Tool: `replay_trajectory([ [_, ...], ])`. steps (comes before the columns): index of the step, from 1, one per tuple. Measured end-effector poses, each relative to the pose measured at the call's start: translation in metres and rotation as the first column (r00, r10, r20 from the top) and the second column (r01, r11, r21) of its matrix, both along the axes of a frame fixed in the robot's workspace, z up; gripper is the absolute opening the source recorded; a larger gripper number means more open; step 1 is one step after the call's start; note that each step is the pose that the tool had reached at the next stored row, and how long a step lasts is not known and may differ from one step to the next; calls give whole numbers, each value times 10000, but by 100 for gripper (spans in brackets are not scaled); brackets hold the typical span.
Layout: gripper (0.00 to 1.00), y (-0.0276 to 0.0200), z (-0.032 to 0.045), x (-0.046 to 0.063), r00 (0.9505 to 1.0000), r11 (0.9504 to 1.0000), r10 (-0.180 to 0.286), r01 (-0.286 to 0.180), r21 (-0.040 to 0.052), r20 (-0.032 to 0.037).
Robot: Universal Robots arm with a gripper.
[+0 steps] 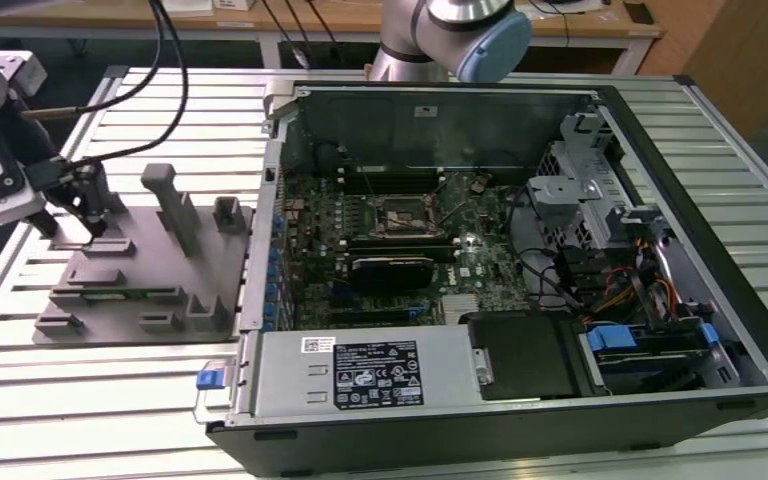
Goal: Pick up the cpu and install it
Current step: 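Pick up the cpu and move it towards the insertion slot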
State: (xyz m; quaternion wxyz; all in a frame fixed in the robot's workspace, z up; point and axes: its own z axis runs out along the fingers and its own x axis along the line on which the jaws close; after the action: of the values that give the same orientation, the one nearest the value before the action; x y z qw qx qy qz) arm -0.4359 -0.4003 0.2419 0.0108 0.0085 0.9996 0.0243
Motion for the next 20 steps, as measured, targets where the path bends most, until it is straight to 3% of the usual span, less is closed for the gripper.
replay_trajectory([
  [20, 54, 18, 855, 0, 10000, 10000, 0, 0, 1, 13],
])
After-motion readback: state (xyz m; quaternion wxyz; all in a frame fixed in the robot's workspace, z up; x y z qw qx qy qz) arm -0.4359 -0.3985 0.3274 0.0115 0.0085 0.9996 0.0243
